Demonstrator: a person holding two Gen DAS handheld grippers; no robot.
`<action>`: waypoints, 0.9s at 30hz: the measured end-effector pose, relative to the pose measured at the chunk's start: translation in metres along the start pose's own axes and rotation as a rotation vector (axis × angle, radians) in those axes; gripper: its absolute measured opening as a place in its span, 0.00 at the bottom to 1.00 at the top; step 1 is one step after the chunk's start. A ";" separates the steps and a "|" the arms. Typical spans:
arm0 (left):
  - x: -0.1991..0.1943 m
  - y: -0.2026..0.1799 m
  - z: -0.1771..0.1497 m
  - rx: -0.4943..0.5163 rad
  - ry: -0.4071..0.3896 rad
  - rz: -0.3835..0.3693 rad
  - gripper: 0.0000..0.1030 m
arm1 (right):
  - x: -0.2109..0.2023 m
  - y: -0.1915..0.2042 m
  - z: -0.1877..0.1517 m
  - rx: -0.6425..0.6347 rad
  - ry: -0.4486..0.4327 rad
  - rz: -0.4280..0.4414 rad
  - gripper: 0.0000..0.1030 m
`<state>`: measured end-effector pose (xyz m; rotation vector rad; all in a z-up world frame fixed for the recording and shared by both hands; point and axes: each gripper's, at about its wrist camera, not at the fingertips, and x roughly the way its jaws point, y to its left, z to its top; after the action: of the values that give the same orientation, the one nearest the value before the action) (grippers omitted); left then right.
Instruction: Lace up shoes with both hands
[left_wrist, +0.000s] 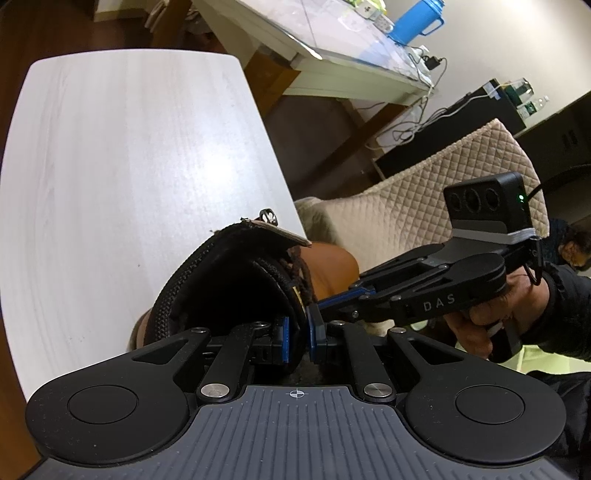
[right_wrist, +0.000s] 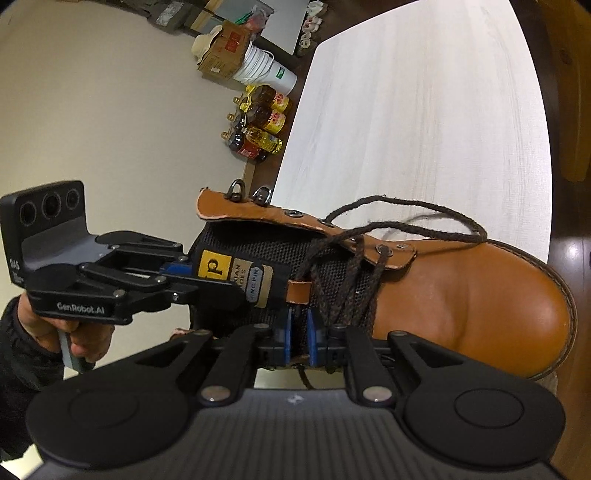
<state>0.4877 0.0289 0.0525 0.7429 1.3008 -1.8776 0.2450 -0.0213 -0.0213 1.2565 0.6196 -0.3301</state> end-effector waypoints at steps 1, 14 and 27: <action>-0.001 0.001 -0.001 -0.001 -0.001 -0.002 0.10 | 0.002 0.000 0.000 -0.001 0.002 0.008 0.07; 0.001 0.005 0.000 -0.032 -0.021 -0.024 0.12 | -0.016 -0.006 -0.003 0.054 0.038 0.062 0.08; 0.017 0.011 0.007 -0.070 0.020 -0.078 0.09 | -0.006 0.003 0.000 -0.009 0.025 0.003 0.13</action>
<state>0.4861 0.0160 0.0354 0.6853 1.4190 -1.8800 0.2417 -0.0212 -0.0154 1.2547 0.6400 -0.3096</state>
